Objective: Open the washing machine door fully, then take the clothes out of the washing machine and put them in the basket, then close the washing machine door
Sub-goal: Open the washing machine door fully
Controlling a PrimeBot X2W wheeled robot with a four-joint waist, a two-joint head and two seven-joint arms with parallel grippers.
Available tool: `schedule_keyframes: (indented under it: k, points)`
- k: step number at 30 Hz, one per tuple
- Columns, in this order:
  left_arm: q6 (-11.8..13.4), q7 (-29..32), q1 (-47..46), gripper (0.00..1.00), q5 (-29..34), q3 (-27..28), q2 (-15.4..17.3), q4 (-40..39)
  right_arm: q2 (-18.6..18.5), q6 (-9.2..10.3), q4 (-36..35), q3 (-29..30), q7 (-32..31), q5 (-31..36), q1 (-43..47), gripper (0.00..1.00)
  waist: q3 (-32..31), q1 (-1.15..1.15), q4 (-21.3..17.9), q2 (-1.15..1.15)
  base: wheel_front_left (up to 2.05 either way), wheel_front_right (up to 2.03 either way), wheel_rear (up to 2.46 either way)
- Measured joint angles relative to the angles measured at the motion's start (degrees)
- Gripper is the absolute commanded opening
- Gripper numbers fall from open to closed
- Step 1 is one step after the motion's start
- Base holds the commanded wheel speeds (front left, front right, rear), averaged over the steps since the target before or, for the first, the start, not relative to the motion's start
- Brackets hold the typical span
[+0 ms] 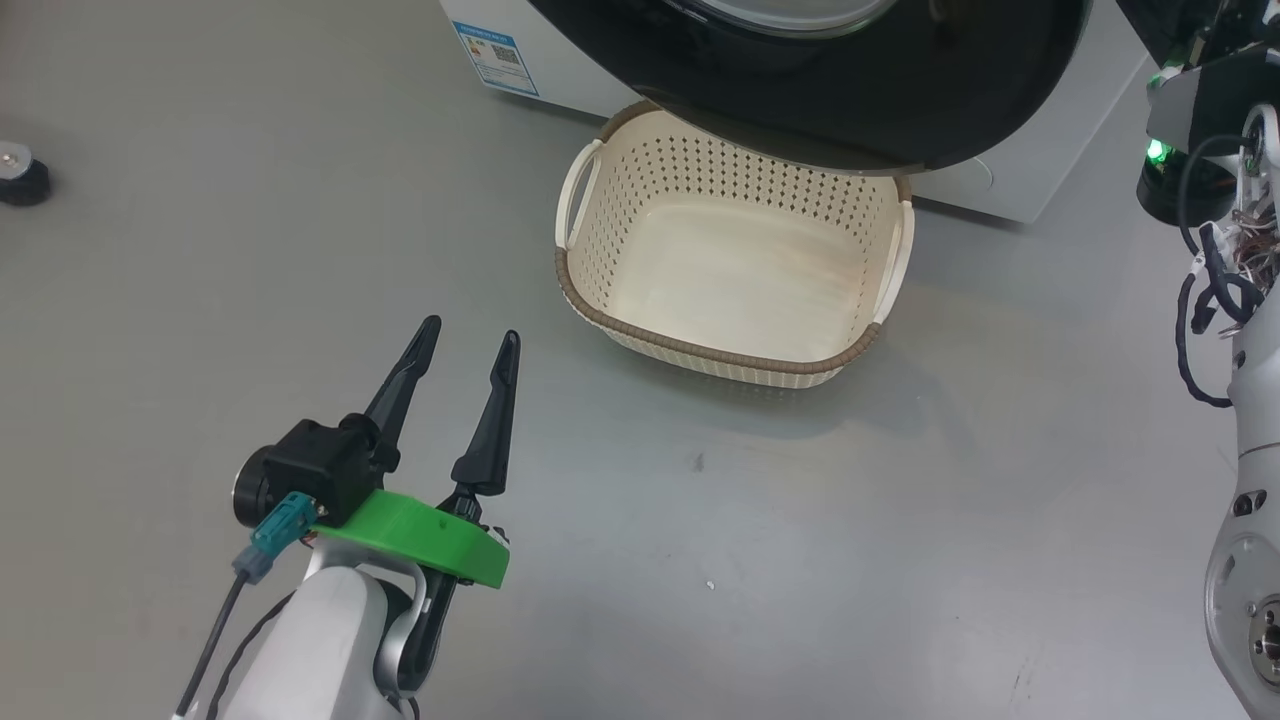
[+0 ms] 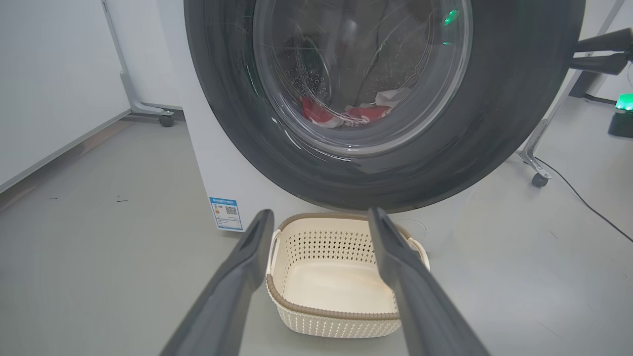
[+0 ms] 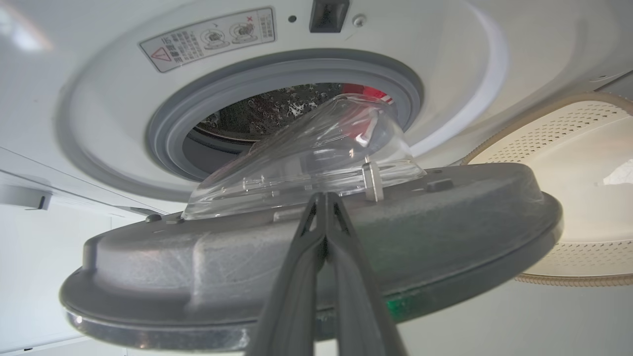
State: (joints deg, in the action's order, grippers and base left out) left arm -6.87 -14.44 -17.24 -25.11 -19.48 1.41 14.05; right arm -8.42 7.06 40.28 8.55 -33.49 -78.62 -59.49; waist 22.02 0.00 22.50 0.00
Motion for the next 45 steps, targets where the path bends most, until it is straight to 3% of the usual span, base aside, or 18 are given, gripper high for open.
schedule_keyframes:
  k: [5,11,17,21,30,45]
  points:
    - [0.0,0.0,0.4,1.00,0.2,0.2,0.0,0.0,0.0,-1.51,-0.8,-0.2,1.5,0.7,0.3,0.00,-0.4,0.00,-0.2,0.00,0.00,0.00,0.00]
    - [0.0,0.0,1.5,1.00,0.5,0.6,0.0,0.4,-3.7,-7.62,-2.0,-4.2,6.1,8.6,2.9,0.00,-1.8,0.00,-0.4,0.00,0.00,0.00,0.00]
    - [0.0,0.0,2.7,1.00,1.8,1.5,0.1,1.1,-4.8,-13.15,-3.3,-8.7,11.0,15.4,6.2,0.00,-4.2,0.00,-1.0,0.00,0.00,0.00,0.00]
    - [0.0,0.0,3.5,1.00,1.6,2.6,0.1,1.2,-4.9,-13.50,-3.8,-9.8,14.0,17.0,8.6,0.00,-6.1,0.00,-1.8,0.00,0.00,0.00,0.00]
    - [0.0,0.0,6.3,1.00,2.2,3.9,0.1,1.7,-8.5,-14.04,-7.7,-19.1,21.1,29.9,14.7,0.00,-10.3,0.00,-4.4,0.00,0.00,0.00,0.00]
    - [0.0,0.0,9.3,1.00,3.4,6.6,0.3,0.4,-8.4,-14.04,-15.2,-28.7,34.2,38.6,29.0,0.00,-14.9,0.00,-9.9,0.00,0.00,0.00,0.00]
